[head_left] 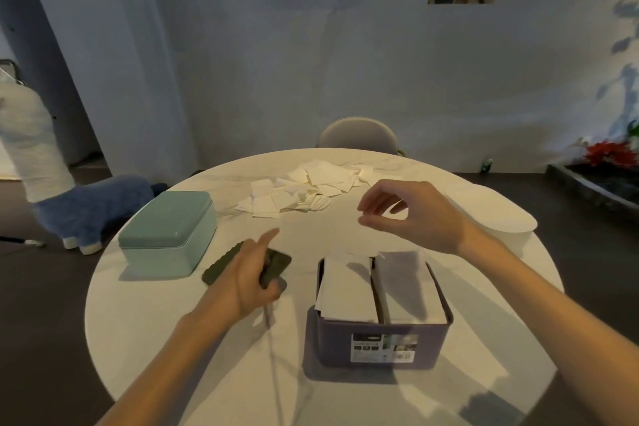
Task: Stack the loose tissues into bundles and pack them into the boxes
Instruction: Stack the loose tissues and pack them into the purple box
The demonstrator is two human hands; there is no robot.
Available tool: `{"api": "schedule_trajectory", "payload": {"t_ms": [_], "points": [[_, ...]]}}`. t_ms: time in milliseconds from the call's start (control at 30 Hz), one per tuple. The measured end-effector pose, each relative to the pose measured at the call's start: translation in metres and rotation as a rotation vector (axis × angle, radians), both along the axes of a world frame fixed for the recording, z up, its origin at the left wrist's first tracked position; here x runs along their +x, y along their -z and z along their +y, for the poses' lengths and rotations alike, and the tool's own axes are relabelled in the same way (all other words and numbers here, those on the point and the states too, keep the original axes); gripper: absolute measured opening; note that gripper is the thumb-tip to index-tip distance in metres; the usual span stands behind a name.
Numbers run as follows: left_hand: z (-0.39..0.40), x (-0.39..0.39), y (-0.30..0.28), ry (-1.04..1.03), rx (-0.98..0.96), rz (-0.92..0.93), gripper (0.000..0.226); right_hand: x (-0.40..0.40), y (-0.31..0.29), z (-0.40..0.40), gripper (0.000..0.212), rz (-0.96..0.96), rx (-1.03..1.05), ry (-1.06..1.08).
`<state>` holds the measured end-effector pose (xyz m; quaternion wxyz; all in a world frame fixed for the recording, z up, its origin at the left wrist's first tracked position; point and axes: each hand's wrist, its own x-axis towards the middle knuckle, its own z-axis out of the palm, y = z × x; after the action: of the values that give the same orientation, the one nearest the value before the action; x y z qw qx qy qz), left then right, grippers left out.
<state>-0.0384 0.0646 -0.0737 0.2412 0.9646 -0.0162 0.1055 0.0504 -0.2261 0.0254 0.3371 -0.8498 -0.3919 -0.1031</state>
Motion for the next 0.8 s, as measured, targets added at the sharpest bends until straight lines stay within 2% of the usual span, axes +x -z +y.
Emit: {"api": "schedule_trajectory", "payload": {"t_ms": [100, 200, 300, 400, 467, 533, 600, 667, 733, 800], "points": [[0.0, 0.003, -0.038, -0.073, -0.245, -0.303, 0.057, 0.001, -0.004, -0.003, 0.026, -0.046, 0.013, 0.018], [-0.006, 0.004, -0.079, -0.165, -0.462, -0.492, 0.034, -0.001, -0.005, 0.002, 0.044, -0.058, 0.025, 0.029], [-0.017, 0.013, -0.106, -0.165, -0.825, -0.539, 0.032, -0.006, -0.004, 0.013, 0.075, -0.057, 0.031, -0.014], [-0.029, 0.025, -0.119, -0.19, -1.023, -0.542, 0.033, -0.004, -0.005, 0.029, 0.111, -0.108, -0.017, -0.051], [-0.04, 0.03, -0.124, -0.152, -1.156, -0.493, 0.034, 0.0, -0.01, 0.032, 0.122, -0.202, -0.049, 0.01], [-0.051, 0.029, -0.124, -0.115, -1.262, -0.419, 0.034, 0.003, -0.021, 0.025, 0.123, -0.245, -0.056, 0.021], [-0.059, 0.025, -0.117, -0.107, -1.29, -0.326, 0.038, 0.003, -0.033, 0.01, 0.118, -0.112, -0.047, -0.061], [-0.065, 0.018, -0.103, -0.1, -1.217, -0.24, 0.038, 0.002, -0.033, -0.007, 0.113, -0.02, -0.115, -0.107], [-0.071, 0.007, -0.086, -0.078, -0.978, -0.174, 0.035, 0.0, -0.018, -0.025, 0.11, 0.001, -0.178, -0.115], [-0.072, -0.004, -0.069, -0.015, -0.711, -0.116, 0.053, -0.007, 0.002, -0.044, 0.108, 0.083, -0.166, -0.148]]}}
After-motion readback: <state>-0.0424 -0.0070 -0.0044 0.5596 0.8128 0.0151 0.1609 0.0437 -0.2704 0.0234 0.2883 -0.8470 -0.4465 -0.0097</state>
